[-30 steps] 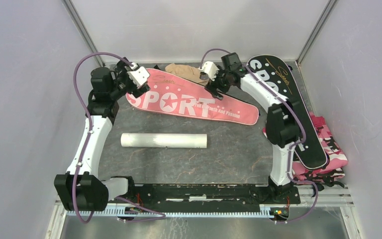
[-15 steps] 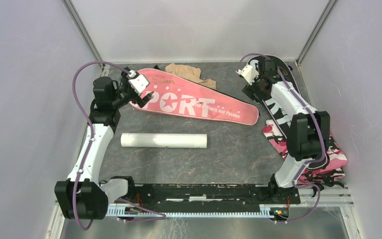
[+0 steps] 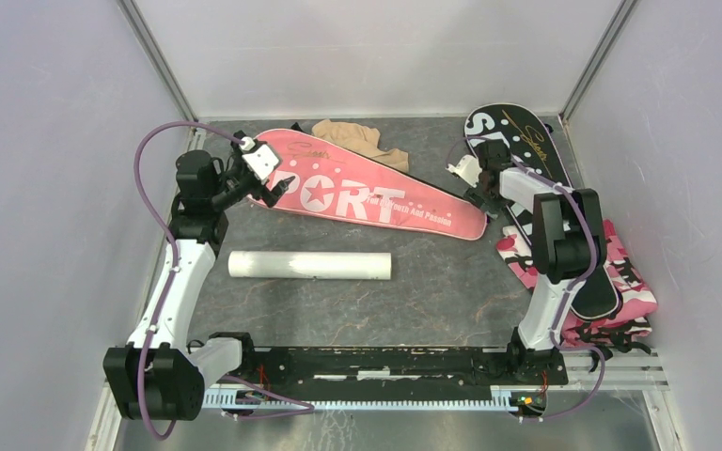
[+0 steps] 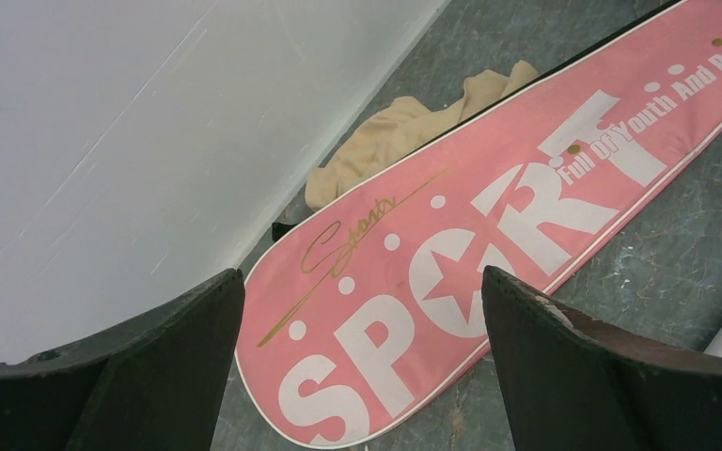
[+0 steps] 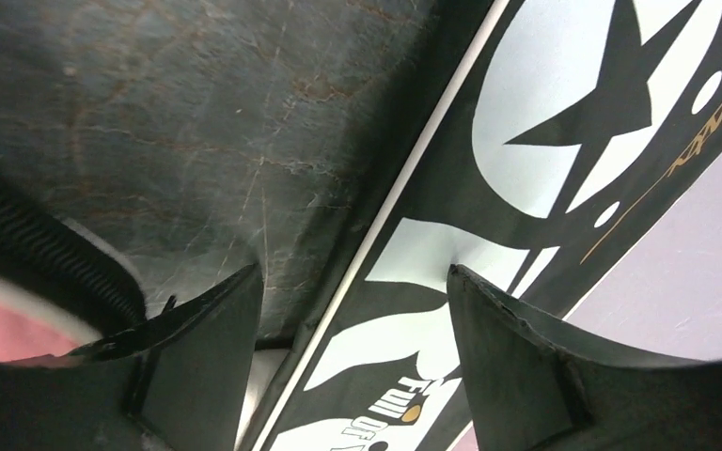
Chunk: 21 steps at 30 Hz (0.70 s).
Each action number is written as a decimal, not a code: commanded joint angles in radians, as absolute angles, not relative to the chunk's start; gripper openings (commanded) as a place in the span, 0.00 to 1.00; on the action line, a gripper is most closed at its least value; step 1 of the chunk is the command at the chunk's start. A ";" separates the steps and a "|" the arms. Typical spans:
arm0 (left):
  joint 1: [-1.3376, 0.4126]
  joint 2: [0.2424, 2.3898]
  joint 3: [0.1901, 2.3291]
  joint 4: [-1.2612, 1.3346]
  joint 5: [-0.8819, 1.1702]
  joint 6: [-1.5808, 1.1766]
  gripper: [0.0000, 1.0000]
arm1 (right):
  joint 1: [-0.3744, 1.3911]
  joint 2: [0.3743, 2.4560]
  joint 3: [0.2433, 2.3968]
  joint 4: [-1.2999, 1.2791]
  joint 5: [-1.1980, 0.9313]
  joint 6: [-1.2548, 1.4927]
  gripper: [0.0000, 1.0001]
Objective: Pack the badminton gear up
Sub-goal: Move the racket bag to the center of the board.
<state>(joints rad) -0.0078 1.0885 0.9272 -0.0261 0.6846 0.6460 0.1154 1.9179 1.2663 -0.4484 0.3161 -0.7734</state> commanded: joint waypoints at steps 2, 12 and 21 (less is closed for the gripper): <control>-0.008 1.063 0.924 0.014 0.716 0.613 1.00 | 0.108 1.951 1.238 -0.355 0.383 -0.806 0.72; -0.007 1.056 0.919 0.006 0.724 0.627 1.00 | 0.107 1.910 1.256 -0.375 0.377 -0.798 0.11; -0.008 1.057 0.908 0.007 0.738 0.624 1.00 | 0.113 1.673 1.291 -0.433 0.266 -0.739 0.00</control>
